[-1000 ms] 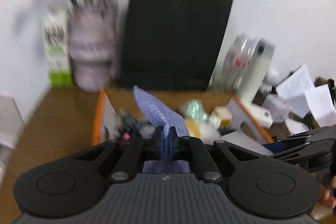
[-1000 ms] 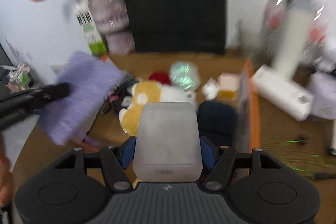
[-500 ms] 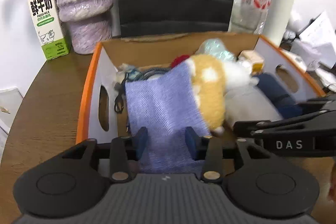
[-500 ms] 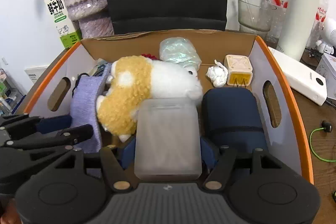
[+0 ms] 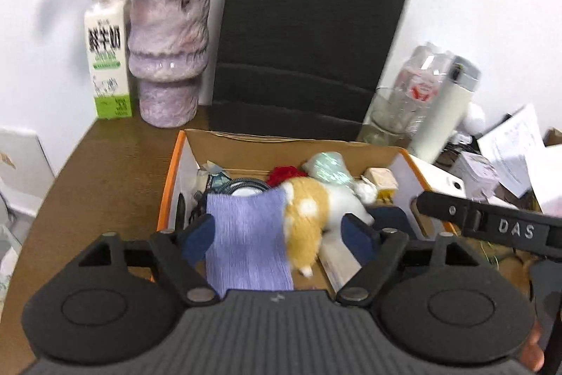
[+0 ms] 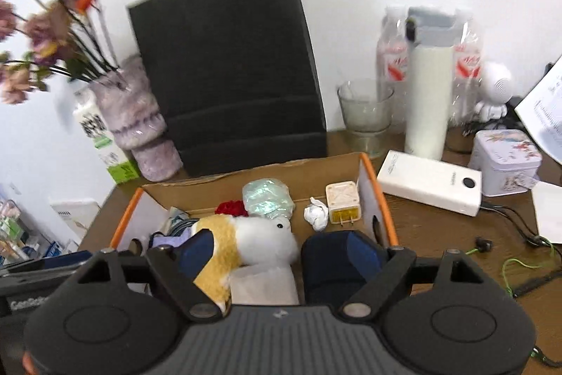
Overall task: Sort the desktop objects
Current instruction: 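Withdraw both tools from the box back over the table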
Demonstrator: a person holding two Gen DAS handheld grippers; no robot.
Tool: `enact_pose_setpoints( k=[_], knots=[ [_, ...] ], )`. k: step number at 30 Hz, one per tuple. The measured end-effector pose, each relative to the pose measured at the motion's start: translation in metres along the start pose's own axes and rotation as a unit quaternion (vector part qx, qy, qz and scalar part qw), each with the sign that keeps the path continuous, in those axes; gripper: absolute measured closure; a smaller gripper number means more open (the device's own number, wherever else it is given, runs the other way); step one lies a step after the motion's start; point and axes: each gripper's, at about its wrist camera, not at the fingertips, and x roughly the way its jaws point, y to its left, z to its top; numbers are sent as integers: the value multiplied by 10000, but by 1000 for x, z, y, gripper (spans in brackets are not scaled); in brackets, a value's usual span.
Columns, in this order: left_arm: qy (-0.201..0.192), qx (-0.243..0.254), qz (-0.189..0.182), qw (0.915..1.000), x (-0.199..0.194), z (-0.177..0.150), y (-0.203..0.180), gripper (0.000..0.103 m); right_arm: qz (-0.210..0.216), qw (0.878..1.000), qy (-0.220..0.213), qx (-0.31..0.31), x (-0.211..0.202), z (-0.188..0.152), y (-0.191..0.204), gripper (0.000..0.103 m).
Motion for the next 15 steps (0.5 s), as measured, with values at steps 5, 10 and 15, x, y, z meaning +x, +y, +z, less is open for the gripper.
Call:
enact_pose_setpoints(
  k=[5,10,15],
  knots=[
    [-677,-80,-44,9977,-60,-75,-11,2,274,9979,-538,-252,-62,-63,-7,16],
    [-932,11,225,9954,-97,-153,-16,0,365,9955,-767,-421,-113,-139,-12,14],
    [-1052,-148,-113,9943,-119,-212,-10,0,244,9979,-517,-293,-133,-194,-18,13]
  ],
)
